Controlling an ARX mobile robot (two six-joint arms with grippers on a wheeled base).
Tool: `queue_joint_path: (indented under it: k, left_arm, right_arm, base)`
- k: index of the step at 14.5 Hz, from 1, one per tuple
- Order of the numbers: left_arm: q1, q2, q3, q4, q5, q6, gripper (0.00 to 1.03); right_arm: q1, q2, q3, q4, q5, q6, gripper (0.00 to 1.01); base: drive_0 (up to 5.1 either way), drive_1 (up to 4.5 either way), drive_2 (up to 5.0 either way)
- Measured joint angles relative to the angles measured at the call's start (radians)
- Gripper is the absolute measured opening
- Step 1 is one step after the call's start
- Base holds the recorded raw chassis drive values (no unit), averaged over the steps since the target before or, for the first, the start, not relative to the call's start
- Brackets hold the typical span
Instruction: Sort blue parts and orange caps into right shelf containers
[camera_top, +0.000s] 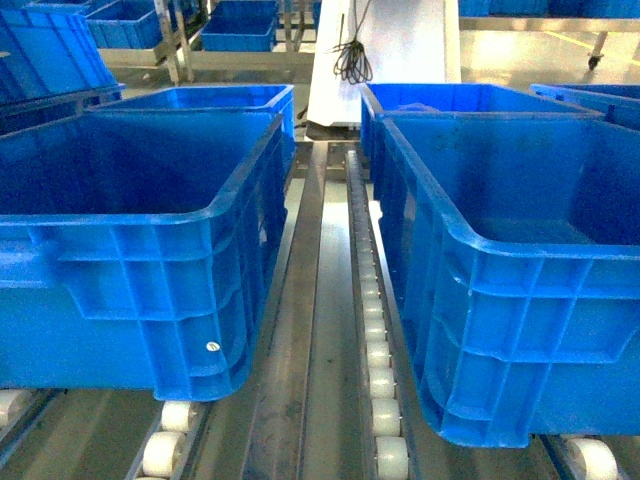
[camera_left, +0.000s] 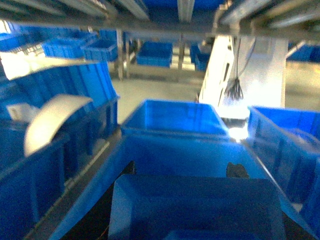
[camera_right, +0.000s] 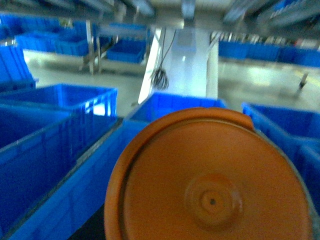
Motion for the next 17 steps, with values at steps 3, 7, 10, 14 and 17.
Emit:
queue_joint_path:
  k: [3, 7, 10, 14, 17]
  left_arm:
    - [-0.014, 0.336, 0.308, -0.127, -0.008, -0.006, 0.42]
    - [-0.042, 0.433, 0.415, -0.111, -0.032, -0.031, 0.56]
    - [-0.039, 0.433, 0.415, -0.125, -0.050, -0.038, 0.90]
    - [-0.023, 0.424, 0.377, -0.024, 0.011, -0.018, 0.90]
    - [-0.021, 0.376, 0.288, 0.025, 0.036, -0.003, 0.79]
  right_arm:
    - [0.039, 0.397, 0.296, -0.122, 0.112, 0.016, 0.46]
    - [0.105, 0.507, 0.459, -0.138, 0.200, 0.015, 0.65]
    - [0.106, 0.509, 0.462, -0.143, 0.207, 0.016, 1.00]
    - [0.099, 0.511, 0.434, -0.027, 0.194, 0.029, 0.90]
    - [0.088, 0.484, 0.363, 0.058, 0.176, 0.038, 0.79]
  base:
    - [0.0, 0.00, 0.0]
    - [0.0, 0.00, 0.0]
    - [0.0, 0.00, 0.0]
    - [0.0, 0.00, 0.0]
    - [0.0, 0.00, 0.0]
